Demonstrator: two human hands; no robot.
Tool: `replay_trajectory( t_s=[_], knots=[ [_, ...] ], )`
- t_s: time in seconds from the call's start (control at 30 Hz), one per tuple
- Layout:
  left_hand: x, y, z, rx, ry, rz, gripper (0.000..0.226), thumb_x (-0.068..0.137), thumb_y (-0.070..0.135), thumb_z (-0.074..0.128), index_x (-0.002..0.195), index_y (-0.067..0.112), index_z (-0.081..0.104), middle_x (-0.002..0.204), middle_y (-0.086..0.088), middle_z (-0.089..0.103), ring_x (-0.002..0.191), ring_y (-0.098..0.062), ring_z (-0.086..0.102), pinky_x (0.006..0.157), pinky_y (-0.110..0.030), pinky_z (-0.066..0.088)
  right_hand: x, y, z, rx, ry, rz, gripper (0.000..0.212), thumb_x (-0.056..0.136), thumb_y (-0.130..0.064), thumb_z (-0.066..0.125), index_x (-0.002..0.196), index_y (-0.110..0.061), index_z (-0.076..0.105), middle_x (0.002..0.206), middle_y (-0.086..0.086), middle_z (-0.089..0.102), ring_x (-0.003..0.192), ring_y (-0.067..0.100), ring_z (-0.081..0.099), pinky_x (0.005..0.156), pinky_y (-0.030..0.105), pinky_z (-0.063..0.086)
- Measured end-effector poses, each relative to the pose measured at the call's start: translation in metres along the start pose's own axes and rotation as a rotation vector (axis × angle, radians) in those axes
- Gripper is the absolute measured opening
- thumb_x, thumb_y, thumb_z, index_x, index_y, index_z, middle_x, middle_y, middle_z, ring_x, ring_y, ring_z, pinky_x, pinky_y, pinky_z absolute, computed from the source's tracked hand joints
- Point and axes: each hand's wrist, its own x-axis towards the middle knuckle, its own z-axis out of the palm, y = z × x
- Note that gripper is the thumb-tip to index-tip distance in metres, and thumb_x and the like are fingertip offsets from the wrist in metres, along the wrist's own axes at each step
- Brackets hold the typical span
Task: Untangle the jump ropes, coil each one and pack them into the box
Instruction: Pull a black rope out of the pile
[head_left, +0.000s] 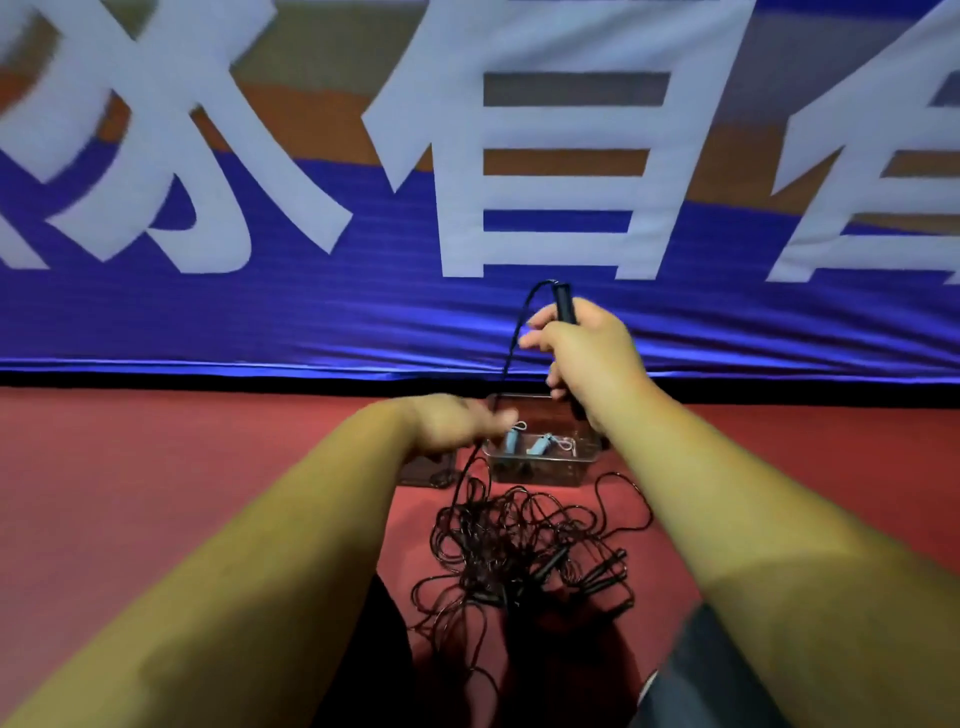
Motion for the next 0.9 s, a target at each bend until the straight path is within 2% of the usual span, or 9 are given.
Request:
replay_trajectory(
  t_s=[0.07,0.17,0.23,0.4,0.53,0.63,0.73,0.8,0.9],
  knots=[
    [0.003,-0.002,0.006,0.187,-0.031,0.044,0.021,0.102,0.041,0.063,0.110,0.025,0.076,0.115,0.002,0.073,0.111,-0.022,0.064,0.105,-0.038,0.049,-0.006,-0.001,-0.006,0.161,0.014,0.011,0.021,0.090,-0.004,0.065,0.099,-0.021,0.073,0.084,-0.008,0.078,0.042,0.018,0.044,0.042,0.025,0.040],
    [0.000,0.012,0.010,0.073,0.016,0.068,0.020,0.109,0.024,0.054,0.099,0.017,0.070,0.095,0.000,0.072,0.080,-0.018,0.061,0.062,-0.021,0.047,-0.005,0.001,-0.011,0.337,-0.029,0.045,0.019,0.096,-0.006,0.056,0.104,-0.019,0.067,0.102,-0.002,0.082,0.043,0.019,0.035,0.044,0.024,0.038],
    [-0.001,0.021,0.008,-0.127,0.098,0.084,0.023,0.111,0.024,0.049,0.097,0.016,0.064,0.089,-0.007,0.075,0.070,-0.018,0.064,0.052,-0.021,0.042,0.001,0.003,-0.010,0.309,-0.017,0.068,0.010,0.097,-0.011,0.058,0.102,-0.018,0.063,0.100,0.001,0.082,0.042,0.018,0.034,0.044,0.024,0.038],
    [0.004,0.038,-0.006,-0.606,0.344,0.155,0.019,0.110,0.025,0.051,0.107,0.011,0.063,0.079,-0.007,0.069,0.062,-0.019,0.071,0.053,-0.030,0.058,0.013,0.023,0.000,-0.092,-0.127,0.202,0.012,0.093,-0.019,0.066,0.089,-0.008,0.067,0.083,0.022,0.071,0.041,0.020,0.043,0.045,0.028,0.042],
    [0.015,0.047,-0.016,-0.973,0.417,0.151,0.017,0.110,0.023,0.052,0.112,0.009,0.062,0.082,-0.009,0.068,0.064,-0.020,0.073,0.058,-0.037,0.064,0.012,0.027,0.004,-0.341,-0.319,0.291,0.009,0.093,-0.014,0.062,0.085,-0.011,0.060,0.050,0.005,0.047,0.035,0.018,0.043,0.043,0.021,0.037],
    [0.027,0.047,-0.023,-1.158,0.440,0.115,0.016,0.110,0.021,0.050,0.110,0.008,0.061,0.074,-0.008,0.069,0.059,-0.016,0.073,0.057,-0.035,0.064,0.013,0.033,0.009,-0.272,-0.499,0.310,0.009,0.097,-0.014,0.060,0.091,-0.010,0.064,0.050,-0.001,0.049,0.037,0.013,0.039,0.043,0.021,0.034],
    [0.039,0.047,-0.033,-1.311,0.438,0.118,0.017,0.111,0.017,0.046,0.121,0.008,0.056,0.083,-0.012,0.069,0.062,-0.015,0.072,0.057,-0.029,0.063,0.024,0.037,0.013,-0.135,-0.493,0.257,0.025,0.105,-0.023,0.062,0.095,-0.005,0.076,0.067,0.001,0.059,0.043,0.012,0.039,0.042,0.024,0.034],
    [0.045,0.046,-0.037,-1.264,0.412,0.109,0.023,0.112,0.019,0.044,0.128,0.006,0.053,0.094,-0.014,0.071,0.079,-0.021,0.074,0.068,-0.032,0.065,0.031,0.032,0.012,0.033,-0.468,0.245,0.028,0.107,-0.024,0.059,0.098,-0.005,0.077,0.069,0.003,0.060,0.043,0.012,0.038,0.041,0.022,0.032],
    [0.044,0.044,-0.031,-0.966,0.185,0.039,0.029,0.113,0.032,0.038,0.121,0.013,0.058,0.094,-0.004,0.075,0.080,-0.021,0.075,0.074,-0.039,0.061,0.041,0.023,0.008,0.297,-0.403,0.241,0.027,0.109,-0.025,0.056,0.099,-0.007,0.073,0.067,0.002,0.060,0.041,0.010,0.037,0.040,0.021,0.031]
  ],
)
